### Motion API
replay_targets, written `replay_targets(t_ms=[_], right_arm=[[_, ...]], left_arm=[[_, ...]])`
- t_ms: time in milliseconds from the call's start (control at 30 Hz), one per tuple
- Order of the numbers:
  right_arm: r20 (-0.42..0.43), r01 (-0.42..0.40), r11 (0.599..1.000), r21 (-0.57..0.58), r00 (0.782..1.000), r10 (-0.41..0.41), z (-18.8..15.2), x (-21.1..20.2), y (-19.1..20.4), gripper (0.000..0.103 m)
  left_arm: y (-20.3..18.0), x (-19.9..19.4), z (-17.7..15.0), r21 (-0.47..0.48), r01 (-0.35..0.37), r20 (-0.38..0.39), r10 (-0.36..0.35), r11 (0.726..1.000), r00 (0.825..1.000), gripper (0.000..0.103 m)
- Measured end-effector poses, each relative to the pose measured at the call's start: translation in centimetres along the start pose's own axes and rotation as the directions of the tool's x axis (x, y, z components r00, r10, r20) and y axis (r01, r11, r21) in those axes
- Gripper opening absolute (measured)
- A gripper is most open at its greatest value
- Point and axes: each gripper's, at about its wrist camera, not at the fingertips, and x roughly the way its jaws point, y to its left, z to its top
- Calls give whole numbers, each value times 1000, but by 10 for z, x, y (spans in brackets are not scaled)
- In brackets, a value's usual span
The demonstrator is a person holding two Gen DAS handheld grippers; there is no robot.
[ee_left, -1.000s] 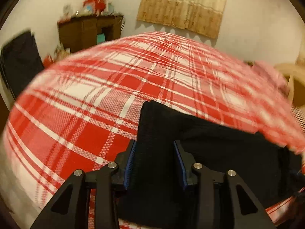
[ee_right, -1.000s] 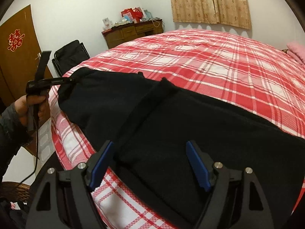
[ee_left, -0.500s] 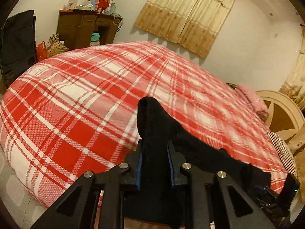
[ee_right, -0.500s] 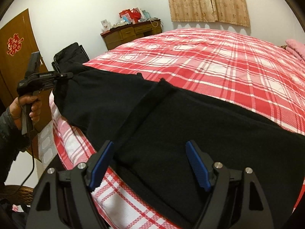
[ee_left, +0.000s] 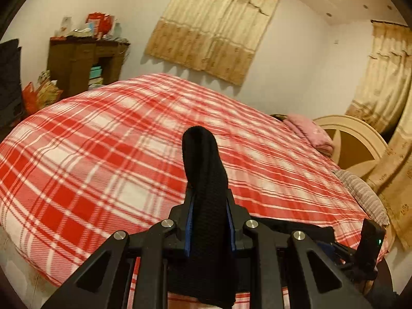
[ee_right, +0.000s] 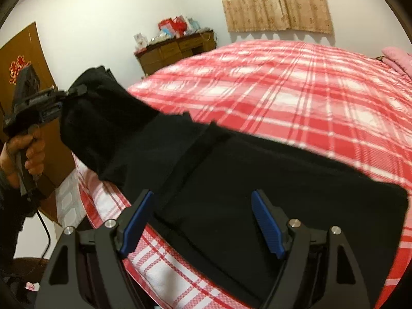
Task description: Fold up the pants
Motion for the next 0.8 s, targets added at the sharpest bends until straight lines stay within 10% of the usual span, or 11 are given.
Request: replay_targets(t_ms=[800], right_arm=[[99,111,943,313,984,-149,-14,-99,-105,83]], left_arm=[[-167,41,-3,178,234,-114,-216,956,970,21]])
